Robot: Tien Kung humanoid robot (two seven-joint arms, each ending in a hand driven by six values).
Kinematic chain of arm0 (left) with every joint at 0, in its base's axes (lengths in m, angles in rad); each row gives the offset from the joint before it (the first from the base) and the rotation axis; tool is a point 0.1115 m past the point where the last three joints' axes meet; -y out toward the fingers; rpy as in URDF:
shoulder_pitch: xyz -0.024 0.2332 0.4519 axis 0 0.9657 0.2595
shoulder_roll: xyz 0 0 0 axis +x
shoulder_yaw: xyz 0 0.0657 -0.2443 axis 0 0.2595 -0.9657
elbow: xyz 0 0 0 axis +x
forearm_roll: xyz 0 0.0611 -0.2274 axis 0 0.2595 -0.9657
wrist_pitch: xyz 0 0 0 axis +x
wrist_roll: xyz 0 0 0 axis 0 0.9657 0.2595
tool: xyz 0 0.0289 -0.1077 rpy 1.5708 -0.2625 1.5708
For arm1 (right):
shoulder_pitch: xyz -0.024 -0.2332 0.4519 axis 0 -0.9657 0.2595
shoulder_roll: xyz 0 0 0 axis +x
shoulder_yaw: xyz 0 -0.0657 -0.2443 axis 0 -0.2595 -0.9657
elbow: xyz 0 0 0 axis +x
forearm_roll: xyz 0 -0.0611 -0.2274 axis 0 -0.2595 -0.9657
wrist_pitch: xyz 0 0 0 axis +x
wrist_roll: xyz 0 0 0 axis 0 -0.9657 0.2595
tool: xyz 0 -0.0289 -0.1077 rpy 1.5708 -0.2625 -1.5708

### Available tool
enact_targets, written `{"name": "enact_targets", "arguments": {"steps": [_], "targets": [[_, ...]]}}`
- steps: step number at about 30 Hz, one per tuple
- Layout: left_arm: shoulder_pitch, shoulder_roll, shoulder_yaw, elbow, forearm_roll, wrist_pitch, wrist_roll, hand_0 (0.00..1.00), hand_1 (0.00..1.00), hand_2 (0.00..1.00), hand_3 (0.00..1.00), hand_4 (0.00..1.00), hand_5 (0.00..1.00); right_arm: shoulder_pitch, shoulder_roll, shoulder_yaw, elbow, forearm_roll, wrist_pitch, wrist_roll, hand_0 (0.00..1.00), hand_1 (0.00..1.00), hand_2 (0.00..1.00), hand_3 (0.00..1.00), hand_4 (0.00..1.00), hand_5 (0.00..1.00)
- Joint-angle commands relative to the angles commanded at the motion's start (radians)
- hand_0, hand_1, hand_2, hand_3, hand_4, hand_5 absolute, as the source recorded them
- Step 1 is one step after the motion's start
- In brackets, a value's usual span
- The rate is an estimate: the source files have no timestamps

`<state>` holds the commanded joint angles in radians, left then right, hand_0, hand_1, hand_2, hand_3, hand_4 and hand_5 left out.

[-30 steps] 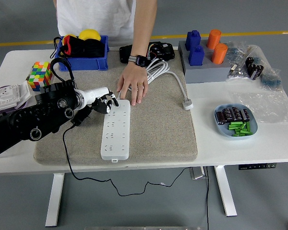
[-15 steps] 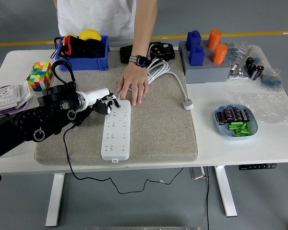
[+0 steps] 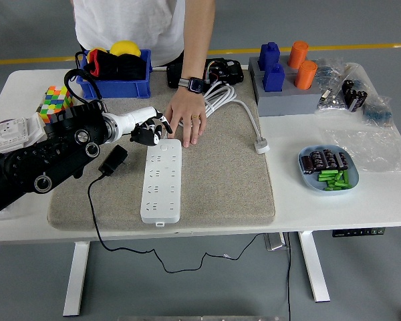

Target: Pull the plug out,throw it away,press the button

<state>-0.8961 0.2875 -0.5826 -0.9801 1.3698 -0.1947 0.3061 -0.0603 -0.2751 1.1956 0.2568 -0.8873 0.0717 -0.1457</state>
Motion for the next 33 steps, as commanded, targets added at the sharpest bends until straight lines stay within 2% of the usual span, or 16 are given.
{"name": "enact_targets", "arguments": {"steps": [5,6,11,12,15,17,18,23,24,27,30,33], "targets": [[0.073,0.038,-0.139,-0.087,0.056,0.029,-0.056,0.017,0.021,0.133,0.66,0.002,0.002,-0.002,0.001,0.006,0.0,-0.003,-0.001,0.0,0.75,0.683,0.665,0.674,0.759,0.666],[0.09,0.045,-0.171,-0.101,0.058,0.03,-0.063,0.155,0.163,0.25,0.699,0.454,0.002,-0.003,0.001,0.007,-0.001,-0.003,0.0,0.0,0.75,0.684,0.665,0.673,0.759,0.665],[0.189,0.085,-0.332,-0.176,0.062,0.054,-0.097,0.155,0.163,0.25,0.699,0.454,0.002,-0.006,0.004,0.014,-0.002,-0.007,0.0,0.0,0.75,0.684,0.665,0.673,0.759,0.665],[0.236,0.097,-0.397,-0.207,0.067,0.071,-0.116,0.364,0.53,0.524,0.764,0.71,0.011,-0.006,0.005,0.015,-0.002,-0.008,0.0,0.0,0.75,0.683,0.665,0.674,0.759,0.666],[0.285,0.106,-0.468,-0.236,0.073,0.093,-0.136,0.364,0.53,0.524,0.764,0.71,0.011,-0.006,0.007,0.018,-0.002,-0.01,0.0,0.0,0.75,0.683,0.665,0.674,0.759,0.666],[0.337,0.109,-0.537,-0.268,0.072,0.114,-0.161,0.364,0.53,0.524,0.764,0.71,0.011,-0.003,0.006,0.019,0.0,-0.011,0.0,0.001,0.75,0.683,0.665,0.674,0.759,0.666],[0.358,0.109,-0.565,-0.277,0.071,0.12,-0.169,0.789,0.832,0.779,0.807,0.757,0.207,-0.003,0.005,0.02,0.0,-0.012,0.0,0.001,0.749,0.684,0.666,0.673,0.759,0.665],[0.493,0.09,-0.732,-0.322,0.08,0.193,-0.267,0.789,0.832,0.779,0.807,0.757,0.207,0.008,0.0,0.024,0.002,-0.015,-0.001,0.001,0.749,0.684,0.666,0.673,0.759,0.665],[0.513,0.087,-0.753,-0.325,0.084,0.199,-0.275,0.857,0.886,0.82,0.815,0.766,0.247,0.009,-0.001,0.025,0.003,-0.015,-0.001,0.002,0.75,0.683,0.665,0.674,0.758,0.663],[0.579,0.069,-0.826,-0.335,0.102,0.216,-0.301,0.857,0.886,0.82,0.815,0.766,0.247,0.013,-0.003,0.029,0.003,-0.017,-0.001,0.002,0.75,0.683,0.665,0.674,0.758,0.663],[0.624,0.053,-0.886,-0.343,0.106,0.226,-0.319,0.869,0.893,0.823,0.816,0.769,0.264,0.014,-0.004,0.03,0.002,-0.018,-0.001,0.001,0.749,0.683,0.666,0.674,0.759,0.665],[0.647,0.046,-0.92,-0.349,0.107,0.229,-0.328,0.869,0.893,0.823,0.816,0.769,0.264,0.014,-0.004,0.031,0.002,-0.02,-0.001,0.002,0.749,0.683,0.666,0.674,0.759,0.665]]}}
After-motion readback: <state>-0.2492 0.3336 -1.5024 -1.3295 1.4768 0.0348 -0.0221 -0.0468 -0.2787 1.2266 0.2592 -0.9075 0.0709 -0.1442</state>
